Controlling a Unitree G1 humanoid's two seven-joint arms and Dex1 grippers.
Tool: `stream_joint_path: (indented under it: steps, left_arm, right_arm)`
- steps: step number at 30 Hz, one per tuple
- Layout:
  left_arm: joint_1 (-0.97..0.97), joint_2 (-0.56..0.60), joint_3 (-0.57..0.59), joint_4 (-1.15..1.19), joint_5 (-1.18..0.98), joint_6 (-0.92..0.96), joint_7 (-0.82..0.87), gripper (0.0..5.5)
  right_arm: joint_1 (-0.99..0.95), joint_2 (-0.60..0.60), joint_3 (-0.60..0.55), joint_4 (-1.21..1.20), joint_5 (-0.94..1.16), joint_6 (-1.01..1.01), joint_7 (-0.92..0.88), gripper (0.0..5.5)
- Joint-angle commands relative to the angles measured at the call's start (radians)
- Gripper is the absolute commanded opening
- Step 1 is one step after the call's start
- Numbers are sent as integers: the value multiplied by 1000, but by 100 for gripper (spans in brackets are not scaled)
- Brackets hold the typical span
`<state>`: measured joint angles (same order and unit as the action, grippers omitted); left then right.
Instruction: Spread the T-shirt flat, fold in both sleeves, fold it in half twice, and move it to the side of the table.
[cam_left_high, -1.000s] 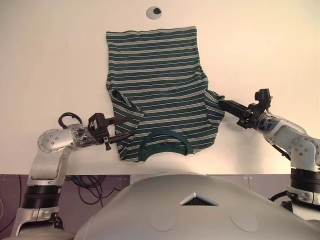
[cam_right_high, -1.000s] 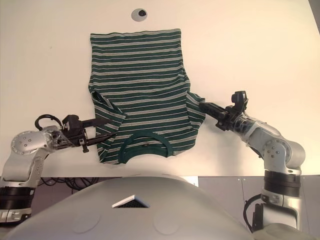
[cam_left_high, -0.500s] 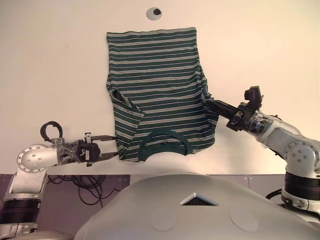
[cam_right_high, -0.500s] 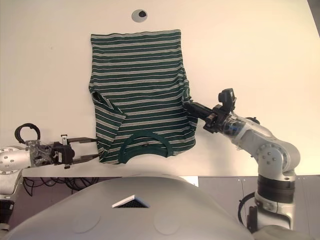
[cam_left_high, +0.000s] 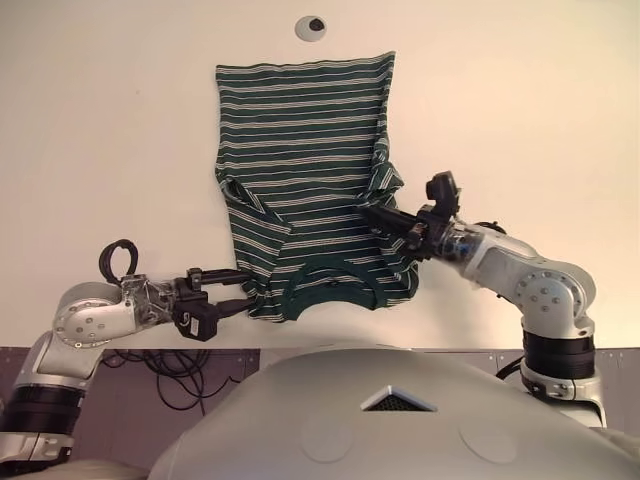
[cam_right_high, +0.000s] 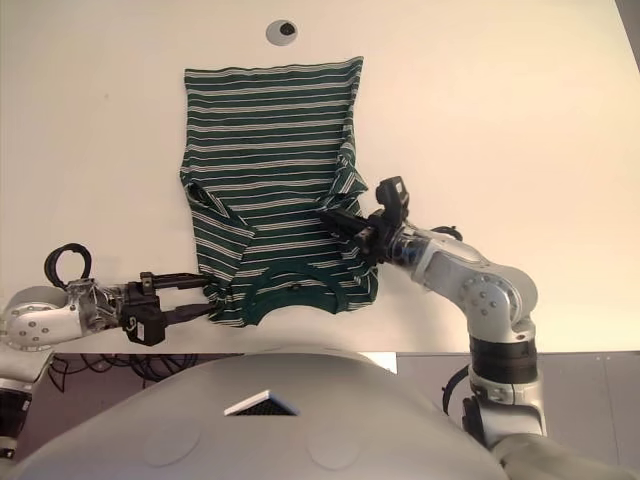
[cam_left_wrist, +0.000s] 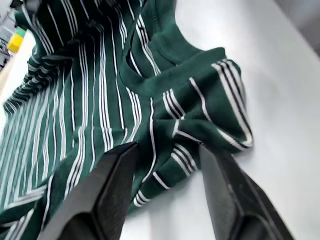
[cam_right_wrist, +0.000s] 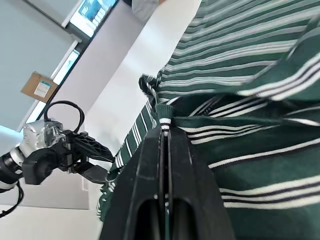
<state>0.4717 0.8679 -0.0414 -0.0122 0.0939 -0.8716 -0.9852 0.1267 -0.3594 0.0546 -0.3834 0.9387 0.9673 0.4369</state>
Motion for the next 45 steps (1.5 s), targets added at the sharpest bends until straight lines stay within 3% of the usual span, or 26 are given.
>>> stream_joint_path:
  steps: [1, 8, 14, 17, 20, 24, 32, 37, 45]
  left_arm:
    - [-4, 16, -51, 31, 80, -2, 28, 217]
    - [-19, 42, -94, 70, 139, -23, 94, 217]
    - [45, 120, -67, 24, 71, -8, 124, 217]
    - [83, 166, -39, -6, 21, 14, 127, 217]
    - [140, 207, -9, -41, -40, 52, 122, 217]
    - [198, 235, 18, -65, -100, 100, 108, 217]
    - [141, 218, 17, 31, 17, 37, 129, 217]
    - [79, 142, -30, 88, 171, -110, 219, 217]
    - [12, 99, -103, 199, 340, -218, 335, 217]
  right_arm:
    - [-21, 15, 14, 24, -31, -7, -6, 52]
    - [-15, -23, -25, -16, 4, 6, 32, 170]
    - [63, -189, -251, -143, 153, 2, 193, 274]
    - [115, -283, -327, -125, -1, -181, 323, 326]
    - [224, -375, -290, -79, -314, -542, 508, 326]
    - [320, -374, -211, 39, -604, -995, 624, 326]
    - [297, -411, -42, 268, -957, -1551, 648, 326]
    - [248, -414, 47, 350, -1251, -1786, 505, 326]
    - [176, -426, 156, 394, -1353, -1833, 388, 326]
